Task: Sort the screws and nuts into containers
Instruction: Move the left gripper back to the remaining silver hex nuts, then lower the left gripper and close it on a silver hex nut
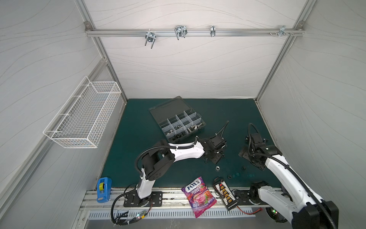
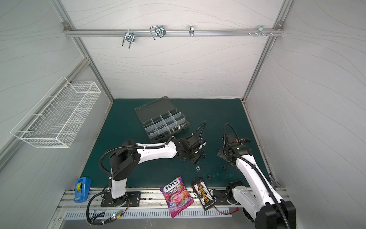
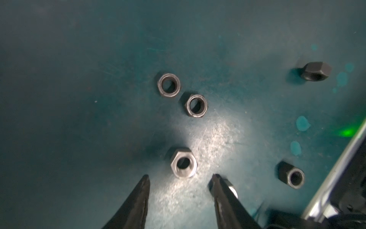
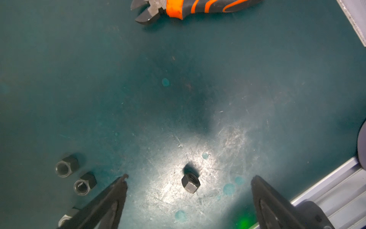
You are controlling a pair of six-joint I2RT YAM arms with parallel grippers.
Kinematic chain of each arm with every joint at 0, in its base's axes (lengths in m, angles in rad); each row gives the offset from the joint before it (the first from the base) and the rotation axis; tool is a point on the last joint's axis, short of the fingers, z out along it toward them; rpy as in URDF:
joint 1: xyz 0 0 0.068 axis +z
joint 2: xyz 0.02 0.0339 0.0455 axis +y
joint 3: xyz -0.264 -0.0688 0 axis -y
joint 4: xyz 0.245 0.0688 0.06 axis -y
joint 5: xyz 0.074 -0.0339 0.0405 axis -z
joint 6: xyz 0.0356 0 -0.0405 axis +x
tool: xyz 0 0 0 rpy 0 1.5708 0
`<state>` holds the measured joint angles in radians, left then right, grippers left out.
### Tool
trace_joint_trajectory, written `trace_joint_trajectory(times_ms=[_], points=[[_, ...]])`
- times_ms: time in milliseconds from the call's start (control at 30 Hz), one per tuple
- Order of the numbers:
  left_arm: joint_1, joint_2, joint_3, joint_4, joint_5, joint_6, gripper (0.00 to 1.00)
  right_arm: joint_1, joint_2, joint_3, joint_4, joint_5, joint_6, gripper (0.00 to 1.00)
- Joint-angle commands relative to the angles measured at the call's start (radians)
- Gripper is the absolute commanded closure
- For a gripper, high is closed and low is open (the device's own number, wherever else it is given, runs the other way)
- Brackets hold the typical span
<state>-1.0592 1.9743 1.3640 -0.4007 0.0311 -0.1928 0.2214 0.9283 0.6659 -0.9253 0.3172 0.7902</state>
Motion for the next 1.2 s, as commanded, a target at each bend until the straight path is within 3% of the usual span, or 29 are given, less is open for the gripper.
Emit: trace_joint_trajectory(times_ms=[0, 567, 1167], points=[[-0.010, 0.044, 0.060, 0.002, -0.035, 0.039, 0.47, -0.024, -0.016, -0.016, -0.018, -0.018, 0.020, 0.01], [-0.021, 0.128, 0.109, -0.036, -0.071, 0.061, 0.52, -0.039, -0.014, -0.025, 0.006, -0.050, 0.005, 0.01], [-0.020, 0.111, 0.081, -0.074, -0.105, 0.056, 0.57, -0.040, -0.016, -0.021, 0.008, -0.058, -0.002, 0.01]])
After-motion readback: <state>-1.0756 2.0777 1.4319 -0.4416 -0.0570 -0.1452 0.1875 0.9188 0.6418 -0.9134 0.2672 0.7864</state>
